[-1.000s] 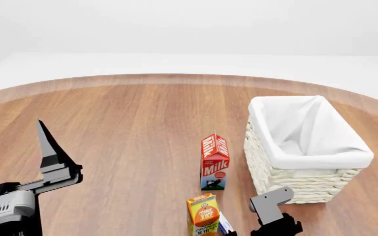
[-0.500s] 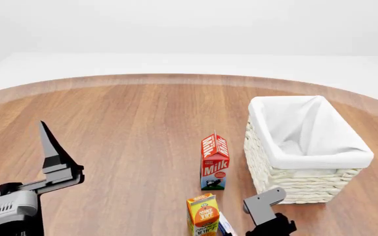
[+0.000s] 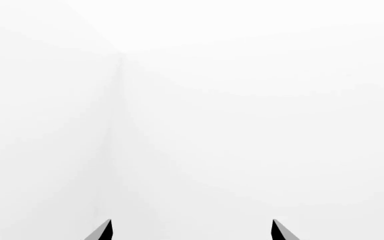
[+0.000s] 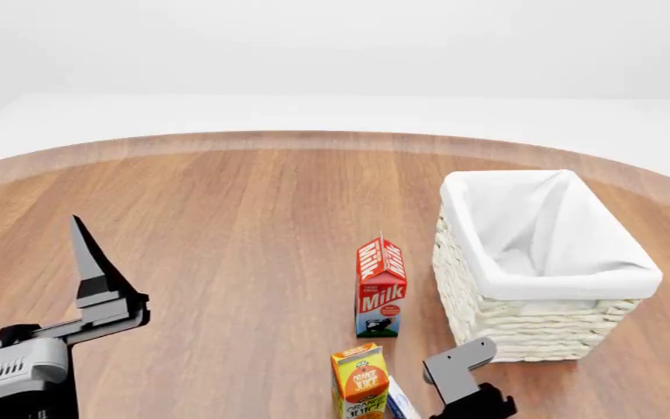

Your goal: Pick up the cream cheese box and the butter, and put them in the basket.

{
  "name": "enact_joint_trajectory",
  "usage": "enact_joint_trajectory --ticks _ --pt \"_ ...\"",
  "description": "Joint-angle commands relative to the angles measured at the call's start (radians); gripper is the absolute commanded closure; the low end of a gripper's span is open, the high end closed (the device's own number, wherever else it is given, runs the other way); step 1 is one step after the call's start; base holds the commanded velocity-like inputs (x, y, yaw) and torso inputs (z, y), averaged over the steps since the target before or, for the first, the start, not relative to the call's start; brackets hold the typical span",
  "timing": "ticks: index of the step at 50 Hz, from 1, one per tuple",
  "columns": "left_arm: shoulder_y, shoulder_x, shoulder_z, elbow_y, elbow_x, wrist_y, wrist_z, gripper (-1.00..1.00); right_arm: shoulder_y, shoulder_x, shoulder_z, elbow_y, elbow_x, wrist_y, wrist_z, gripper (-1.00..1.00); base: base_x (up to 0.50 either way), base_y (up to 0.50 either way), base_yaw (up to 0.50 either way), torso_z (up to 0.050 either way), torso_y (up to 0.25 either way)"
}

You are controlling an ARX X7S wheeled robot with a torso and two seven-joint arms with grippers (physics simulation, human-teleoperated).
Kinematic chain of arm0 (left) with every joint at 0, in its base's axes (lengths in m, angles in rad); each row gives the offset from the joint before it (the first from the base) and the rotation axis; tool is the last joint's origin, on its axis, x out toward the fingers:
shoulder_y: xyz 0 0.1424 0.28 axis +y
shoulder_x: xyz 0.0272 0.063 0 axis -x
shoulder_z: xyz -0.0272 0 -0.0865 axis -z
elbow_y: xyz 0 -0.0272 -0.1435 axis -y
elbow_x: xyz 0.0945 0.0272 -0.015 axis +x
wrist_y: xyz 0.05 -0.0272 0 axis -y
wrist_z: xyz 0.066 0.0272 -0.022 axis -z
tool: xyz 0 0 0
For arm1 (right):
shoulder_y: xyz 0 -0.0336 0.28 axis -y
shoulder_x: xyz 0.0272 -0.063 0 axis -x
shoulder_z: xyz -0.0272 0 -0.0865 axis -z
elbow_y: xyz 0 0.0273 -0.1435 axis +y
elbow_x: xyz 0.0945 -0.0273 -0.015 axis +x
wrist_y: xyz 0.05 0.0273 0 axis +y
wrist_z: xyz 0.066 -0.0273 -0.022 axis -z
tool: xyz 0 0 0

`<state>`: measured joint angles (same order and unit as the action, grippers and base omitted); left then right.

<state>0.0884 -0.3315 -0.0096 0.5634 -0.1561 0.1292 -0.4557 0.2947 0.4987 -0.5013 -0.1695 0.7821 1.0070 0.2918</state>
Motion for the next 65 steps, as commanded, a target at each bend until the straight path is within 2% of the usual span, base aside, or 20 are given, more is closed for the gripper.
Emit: enact_joint_trajectory --ticks 1,48,49,65 --pt "0.0 -0.004 0.0 -0.002 -0.003 0.003 -0.003 -1.0 0.006 -0.015 -0.022 0.04 -0.019 -0.021 -0.014 -1.0 0.0 0.0 0.0 0.0 0.0" --pt "-0.003 -0.013 0.009 -0.018 -0.01 0.011 -0.014 -1.0 0.032 -0.067 -0.084 0.212 -0.079 -0.087 -0.054 -1.0 0.0 0.0 0.0 0.0 0.0" --pt "-0.002 -0.013 0.01 -0.018 -0.01 0.012 -0.014 -1.0 0.033 -0.065 -0.091 0.208 -0.089 -0.09 -0.05 1.0 0.0 0.0 0.0 0.0 0.0" --pt "0.0 -0.018 0.013 -0.015 -0.01 0.012 -0.018 -1.0 0.04 -0.037 -0.181 0.176 -0.174 -0.144 -0.072 1.0 0.0 0.0 0.0 0.0 0.0"
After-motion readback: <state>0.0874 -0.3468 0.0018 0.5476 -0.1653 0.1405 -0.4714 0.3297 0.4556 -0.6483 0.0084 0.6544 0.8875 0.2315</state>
